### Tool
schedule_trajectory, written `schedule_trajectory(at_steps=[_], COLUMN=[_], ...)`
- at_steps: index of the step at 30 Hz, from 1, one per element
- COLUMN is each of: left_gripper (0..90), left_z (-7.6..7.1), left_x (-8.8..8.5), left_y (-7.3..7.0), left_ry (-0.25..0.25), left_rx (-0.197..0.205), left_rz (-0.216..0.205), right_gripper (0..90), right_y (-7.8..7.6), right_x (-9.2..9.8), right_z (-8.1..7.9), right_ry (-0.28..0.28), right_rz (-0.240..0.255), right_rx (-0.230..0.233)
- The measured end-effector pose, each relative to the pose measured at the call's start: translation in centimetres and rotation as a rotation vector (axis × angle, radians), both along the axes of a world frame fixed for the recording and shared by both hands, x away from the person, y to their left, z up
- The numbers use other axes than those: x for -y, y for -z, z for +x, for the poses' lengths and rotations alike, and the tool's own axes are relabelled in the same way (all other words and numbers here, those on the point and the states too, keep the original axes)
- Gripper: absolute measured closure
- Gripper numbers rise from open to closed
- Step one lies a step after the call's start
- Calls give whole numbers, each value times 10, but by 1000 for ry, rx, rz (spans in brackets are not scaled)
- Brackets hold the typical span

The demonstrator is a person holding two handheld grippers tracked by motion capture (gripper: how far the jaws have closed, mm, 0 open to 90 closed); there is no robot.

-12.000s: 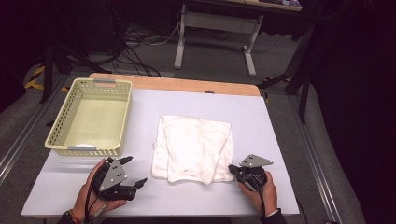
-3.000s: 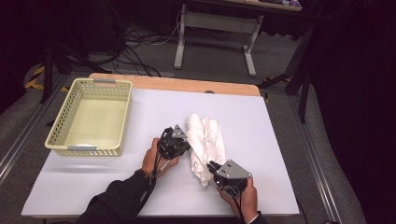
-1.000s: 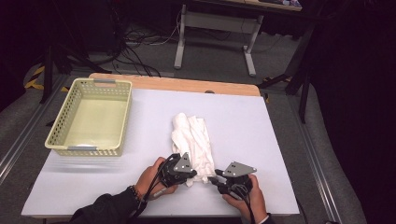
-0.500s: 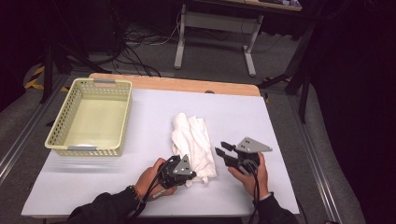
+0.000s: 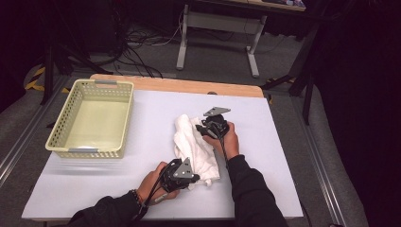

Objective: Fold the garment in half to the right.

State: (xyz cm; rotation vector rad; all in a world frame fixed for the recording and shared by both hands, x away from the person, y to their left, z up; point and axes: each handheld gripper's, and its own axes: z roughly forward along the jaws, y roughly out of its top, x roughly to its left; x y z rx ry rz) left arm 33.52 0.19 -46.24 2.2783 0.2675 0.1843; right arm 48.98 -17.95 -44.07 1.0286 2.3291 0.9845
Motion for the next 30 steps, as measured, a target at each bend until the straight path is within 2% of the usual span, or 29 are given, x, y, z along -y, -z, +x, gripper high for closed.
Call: schedule_trajectory(at_steps=[1,3,6,11,14,18,23,25,27,30], left_gripper=[895,894,895,894,894,893,893,893,892,892], left_z=[0,0,1,1,1,2,1,2,3,2], left_x=[0,0,0,0,0,0,0,-1,-1,-1], left_y=[0,0,0,0,1,1,1,1,1,1], left_ry=[3,1,1,-2,1,2,3,3,8,7], left_rx=[2,-1,-6,-10,-8,-12,-10,-13,-15,-13], left_rz=[-3,-1,-4,-10,-15,-14,-17,-17,-17,-17], right_gripper=[732,856,889,894,893,882,747,800,895,900], right_y=[3,7,6,-9,-11,-6,-2,-7,-13,-20], right_x=[0,-2,-1,17,28,33,33,33,30,16], right_z=[2,3,1,-6,-6,-6,-4,-6,-10,-17], right_ry=[4,12,37,117,160,172,201,169,122,-6], right_rz=[1,-42,-26,7,-2,-26,-49,-12,10,47], right_rx=[-16,-17,-2,73,72,65,74,102,135,146])
